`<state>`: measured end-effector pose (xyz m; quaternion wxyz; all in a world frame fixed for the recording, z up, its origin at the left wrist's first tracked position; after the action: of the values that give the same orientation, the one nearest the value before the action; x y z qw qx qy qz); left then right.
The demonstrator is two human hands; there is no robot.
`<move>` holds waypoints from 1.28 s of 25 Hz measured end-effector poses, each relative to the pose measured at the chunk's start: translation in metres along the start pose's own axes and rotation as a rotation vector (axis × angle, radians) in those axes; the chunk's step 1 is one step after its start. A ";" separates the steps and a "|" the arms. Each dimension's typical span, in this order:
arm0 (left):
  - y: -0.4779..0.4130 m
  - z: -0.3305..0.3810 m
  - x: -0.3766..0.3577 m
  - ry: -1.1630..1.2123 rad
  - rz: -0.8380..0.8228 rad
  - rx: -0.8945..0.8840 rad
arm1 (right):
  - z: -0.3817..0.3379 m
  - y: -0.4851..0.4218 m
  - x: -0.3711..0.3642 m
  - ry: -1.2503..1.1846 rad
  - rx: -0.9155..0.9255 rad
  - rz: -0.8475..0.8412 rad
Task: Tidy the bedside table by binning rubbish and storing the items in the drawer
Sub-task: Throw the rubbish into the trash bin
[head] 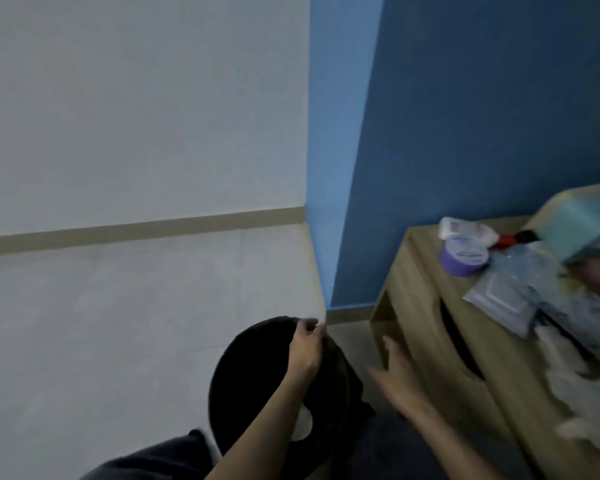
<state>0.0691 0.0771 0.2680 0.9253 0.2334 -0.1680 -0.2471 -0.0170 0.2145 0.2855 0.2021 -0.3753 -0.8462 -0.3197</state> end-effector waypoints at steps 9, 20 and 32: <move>0.107 0.127 -0.173 -0.048 -0.526 -0.347 | 0.018 0.042 0.196 0.104 0.313 0.620; 0.167 0.078 -0.243 -0.933 -0.652 -0.650 | 0.074 -0.001 0.247 0.102 0.114 0.633; 0.149 0.090 -0.218 -0.660 -0.469 -0.584 | 0.073 -0.004 0.256 0.225 0.114 0.710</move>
<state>-0.0922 0.2776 0.3773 0.7692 -0.0948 -0.3185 -0.5458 -0.1908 0.3929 0.3808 0.4125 -0.5962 -0.6523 -0.2211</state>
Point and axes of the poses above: each hand's wrist, its own y-axis away from the middle knuckle, its own x-axis out of the back of the hand, z = x × y, the point moved 1 cm from there along -y, towards the middle knuckle, and after that the axes turned 4 degrees about z, right-handed, at the moved point
